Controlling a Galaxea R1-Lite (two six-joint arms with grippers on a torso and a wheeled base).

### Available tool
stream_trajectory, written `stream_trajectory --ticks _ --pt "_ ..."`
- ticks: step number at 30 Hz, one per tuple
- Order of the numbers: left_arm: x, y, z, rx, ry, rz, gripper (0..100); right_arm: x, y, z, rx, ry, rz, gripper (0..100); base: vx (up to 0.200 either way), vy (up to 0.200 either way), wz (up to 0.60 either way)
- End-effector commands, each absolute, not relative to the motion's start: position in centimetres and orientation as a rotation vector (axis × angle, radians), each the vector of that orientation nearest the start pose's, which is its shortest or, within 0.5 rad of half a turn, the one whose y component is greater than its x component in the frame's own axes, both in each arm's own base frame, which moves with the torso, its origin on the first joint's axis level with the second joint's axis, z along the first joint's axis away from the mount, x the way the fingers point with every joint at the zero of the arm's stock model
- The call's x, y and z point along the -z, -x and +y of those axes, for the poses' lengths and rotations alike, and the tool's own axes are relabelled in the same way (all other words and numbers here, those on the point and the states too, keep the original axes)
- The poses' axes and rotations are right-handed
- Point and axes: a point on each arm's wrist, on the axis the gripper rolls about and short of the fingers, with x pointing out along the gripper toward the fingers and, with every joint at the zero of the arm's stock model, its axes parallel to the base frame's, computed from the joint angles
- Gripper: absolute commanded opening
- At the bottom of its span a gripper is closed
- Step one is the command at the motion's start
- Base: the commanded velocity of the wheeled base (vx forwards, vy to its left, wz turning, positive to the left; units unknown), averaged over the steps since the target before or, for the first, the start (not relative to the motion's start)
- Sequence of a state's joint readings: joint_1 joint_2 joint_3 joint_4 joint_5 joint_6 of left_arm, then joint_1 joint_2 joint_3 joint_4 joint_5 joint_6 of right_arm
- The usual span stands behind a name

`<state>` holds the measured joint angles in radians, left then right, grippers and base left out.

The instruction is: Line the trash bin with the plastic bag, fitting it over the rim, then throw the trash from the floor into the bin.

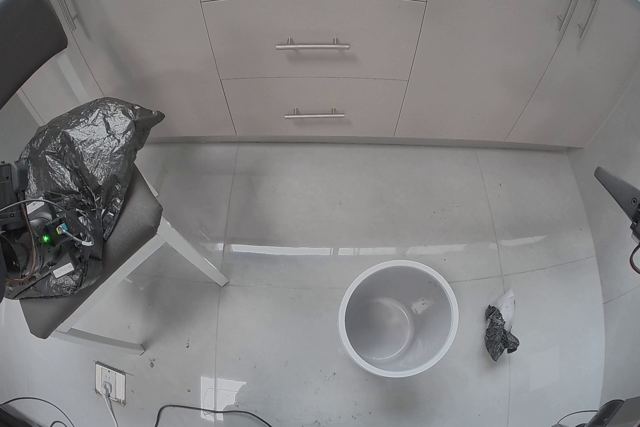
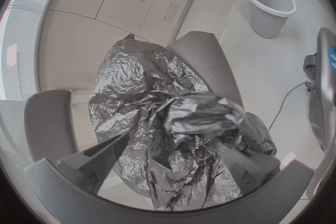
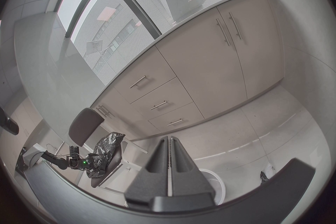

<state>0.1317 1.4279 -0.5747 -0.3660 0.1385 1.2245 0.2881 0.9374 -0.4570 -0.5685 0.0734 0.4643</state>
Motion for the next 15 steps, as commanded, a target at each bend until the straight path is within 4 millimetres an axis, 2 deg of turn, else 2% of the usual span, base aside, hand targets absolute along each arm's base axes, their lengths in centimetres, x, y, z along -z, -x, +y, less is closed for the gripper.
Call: stream_trajectory --ticks 1,6,9,11,12,13,14,15 --pt "-16.0 -22.2 3.3 0.083 -1.191 0.606 0 -23.8 -10.8 3.4 -0.377 -0.471 -0.007 0 0.0 0.0 0.0" --pt "-16.7 -22.0 3.0 0.1 -1.164 0.552 0 -23.8 -10.8 3.4 -0.377 -0.471 -0.009 0 0.0 0.0 0.0" --pt "-17.8 -22.3 1.9 0.167 -0.972 0.429 0 -23.8 -10.7 3.4 -0.378 -0.471 -0.011 0 0.0 0.0 0.0" --pt "-19.4 -22.8 -0.2 0.206 -0.742 0.325 0 -23.8 -10.6 3.3 -0.379 -0.472 -0.014 0 0.0 0.0 0.0" --pt "-20.8 -22.8 -1.4 0.208 -0.593 0.26 0 -23.8 -10.6 3.3 -0.379 -0.47 -0.015 0 0.0 0.0 0.0" --pt "-21.1 -22.8 -1.6 0.21 -0.571 0.246 0 -23.8 -10.6 3.3 -0.379 -0.47 -0.015 0 0.0 0.0 0.0" --pt "-24.2 -22.1 -3.8 0.21 -0.28 0.122 0 -23.8 -10.5 3.3 -0.378 -0.469 -0.017 0 0.0 0.0 0.0" --pt "-26.6 -21.4 -5.1 0.171 -0.047 0.051 0 -23.8 -10.4 3.2 -0.378 -0.467 -0.014 0 0.0 0.0 0.0"
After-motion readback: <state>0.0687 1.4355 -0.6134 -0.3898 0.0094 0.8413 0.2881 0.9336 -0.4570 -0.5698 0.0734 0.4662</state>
